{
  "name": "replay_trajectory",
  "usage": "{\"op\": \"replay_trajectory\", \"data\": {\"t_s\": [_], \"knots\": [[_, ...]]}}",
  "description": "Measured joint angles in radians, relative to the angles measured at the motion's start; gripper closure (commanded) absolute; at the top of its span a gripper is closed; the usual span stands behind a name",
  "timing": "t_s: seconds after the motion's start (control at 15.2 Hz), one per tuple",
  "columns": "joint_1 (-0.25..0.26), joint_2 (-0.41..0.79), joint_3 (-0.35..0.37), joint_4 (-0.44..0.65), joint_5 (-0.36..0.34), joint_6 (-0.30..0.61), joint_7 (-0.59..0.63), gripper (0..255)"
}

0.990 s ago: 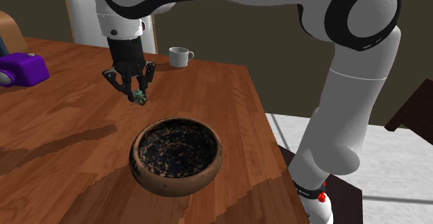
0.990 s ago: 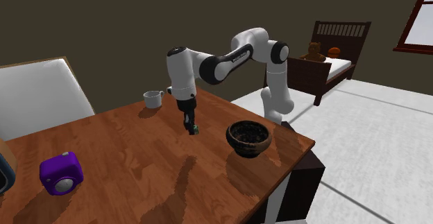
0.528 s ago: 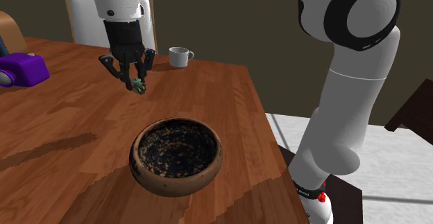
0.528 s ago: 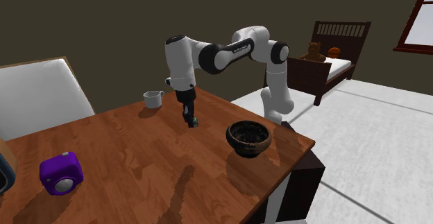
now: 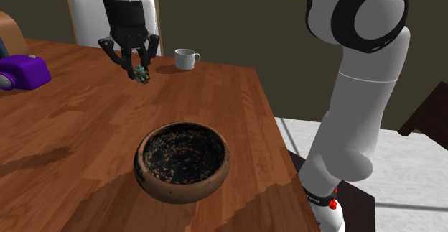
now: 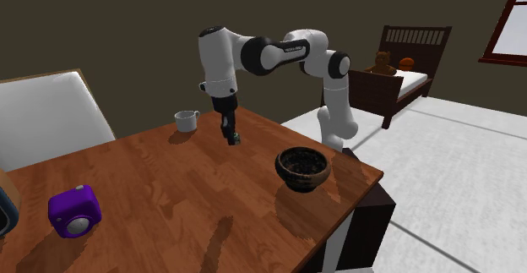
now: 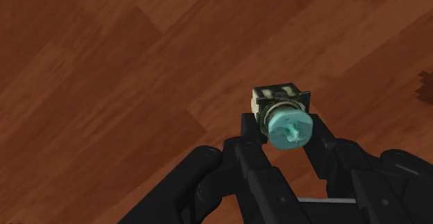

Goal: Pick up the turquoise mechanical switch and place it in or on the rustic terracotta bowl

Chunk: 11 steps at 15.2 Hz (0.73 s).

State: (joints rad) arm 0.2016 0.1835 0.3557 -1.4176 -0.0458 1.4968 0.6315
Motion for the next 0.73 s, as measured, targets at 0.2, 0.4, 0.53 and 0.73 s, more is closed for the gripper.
{"op": "replay_trajectory", "data": {"t_s": [0.2, 0.4, 0.53, 0.73], "knots": [[0.006, 0.014, 0.002, 0.058, -0.005, -0.045, 0.005, 255], [0.01, 0.027, 0.003, 0.113, -0.01, -0.088, 0.006, 255], [0.011, -0.022, 0.009, 0.05, 0.008, -0.072, 0.019, 255], [0.021, -0.105, 0.024, -0.042, 0.039, -0.057, 0.046, 255]]}}
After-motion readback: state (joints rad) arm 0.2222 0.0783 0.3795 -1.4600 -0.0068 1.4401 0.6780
